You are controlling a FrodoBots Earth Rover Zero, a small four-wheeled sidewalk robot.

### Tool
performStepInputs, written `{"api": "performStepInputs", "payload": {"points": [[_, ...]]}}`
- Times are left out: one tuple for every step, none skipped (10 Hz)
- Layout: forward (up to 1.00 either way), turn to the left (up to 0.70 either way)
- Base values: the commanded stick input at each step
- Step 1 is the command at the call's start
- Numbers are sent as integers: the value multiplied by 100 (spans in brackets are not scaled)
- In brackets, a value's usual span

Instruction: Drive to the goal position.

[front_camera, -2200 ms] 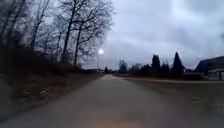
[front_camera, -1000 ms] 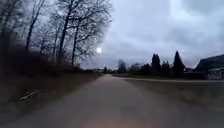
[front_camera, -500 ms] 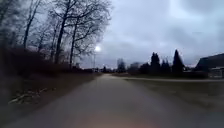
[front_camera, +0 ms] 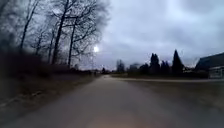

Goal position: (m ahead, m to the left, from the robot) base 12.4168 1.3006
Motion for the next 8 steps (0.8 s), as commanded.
{"api": "performStepInputs", "payload": {"points": [[100,4],[100,4],[100,4],[100,4],[100,4],[100,4],[100,4],[100,4]]}}
